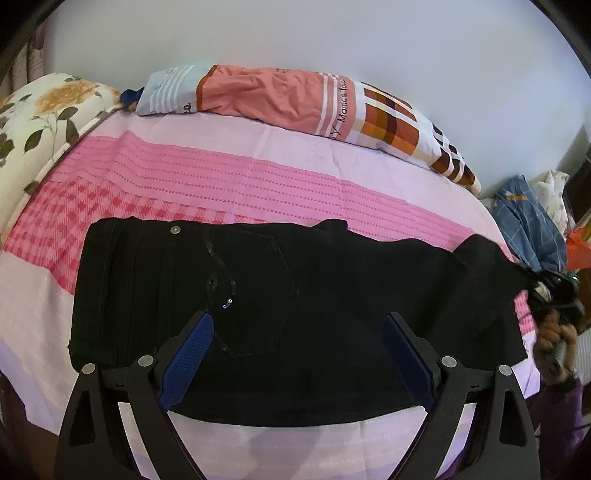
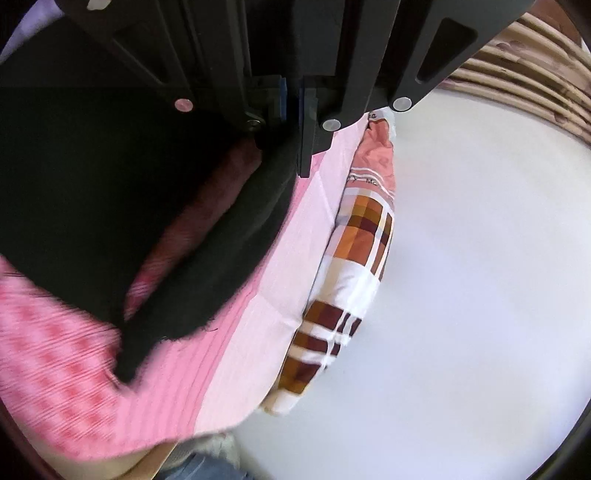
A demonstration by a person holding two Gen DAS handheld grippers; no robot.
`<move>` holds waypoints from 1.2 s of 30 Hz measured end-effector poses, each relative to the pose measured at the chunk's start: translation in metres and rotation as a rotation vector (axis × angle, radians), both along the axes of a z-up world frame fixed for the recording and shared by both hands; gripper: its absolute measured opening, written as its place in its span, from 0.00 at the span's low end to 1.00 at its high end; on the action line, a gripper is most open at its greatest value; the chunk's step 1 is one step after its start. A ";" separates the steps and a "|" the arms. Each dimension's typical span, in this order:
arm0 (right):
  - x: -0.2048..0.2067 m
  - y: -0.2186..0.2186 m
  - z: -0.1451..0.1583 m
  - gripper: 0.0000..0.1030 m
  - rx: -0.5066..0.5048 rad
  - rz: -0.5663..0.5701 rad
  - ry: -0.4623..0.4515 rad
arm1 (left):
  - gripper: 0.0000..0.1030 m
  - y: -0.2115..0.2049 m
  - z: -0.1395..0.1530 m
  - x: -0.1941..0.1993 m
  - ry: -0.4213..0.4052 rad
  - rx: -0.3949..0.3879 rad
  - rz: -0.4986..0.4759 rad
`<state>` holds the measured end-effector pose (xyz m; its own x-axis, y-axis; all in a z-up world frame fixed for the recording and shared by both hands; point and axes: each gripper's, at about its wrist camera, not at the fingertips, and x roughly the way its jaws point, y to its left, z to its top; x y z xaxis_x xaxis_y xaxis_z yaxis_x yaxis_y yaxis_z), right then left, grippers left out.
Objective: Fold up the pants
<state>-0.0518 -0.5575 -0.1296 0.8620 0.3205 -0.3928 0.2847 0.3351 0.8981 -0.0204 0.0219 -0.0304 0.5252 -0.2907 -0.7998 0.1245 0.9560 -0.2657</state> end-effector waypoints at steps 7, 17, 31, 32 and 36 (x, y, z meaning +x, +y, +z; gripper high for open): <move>-0.093 -0.001 -0.050 0.05 0.004 -0.045 0.193 | 0.90 -0.006 -0.006 -0.003 -0.013 0.039 -0.037; -0.110 -0.003 -0.085 0.05 0.139 -0.067 0.208 | 0.90 -0.011 -0.009 -0.013 -0.020 0.055 -0.057; -0.102 -0.002 -0.106 0.04 0.293 -0.081 0.193 | 0.90 0.024 -0.018 -0.041 -0.010 -0.099 -0.039; -0.102 -0.002 -0.105 0.03 0.280 -0.081 0.198 | 0.90 0.034 -0.022 -0.044 0.012 -0.128 -0.011; -0.101 0.002 -0.101 0.02 0.221 -0.078 0.204 | 0.89 0.082 -0.033 -0.058 0.044 -0.187 0.142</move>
<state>-0.1525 -0.5559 -0.2309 0.7980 0.3532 -0.4883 0.4837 0.1082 0.8686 -0.0787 0.1037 -0.0636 0.5369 -0.3616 -0.7622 -0.0236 0.8967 -0.4420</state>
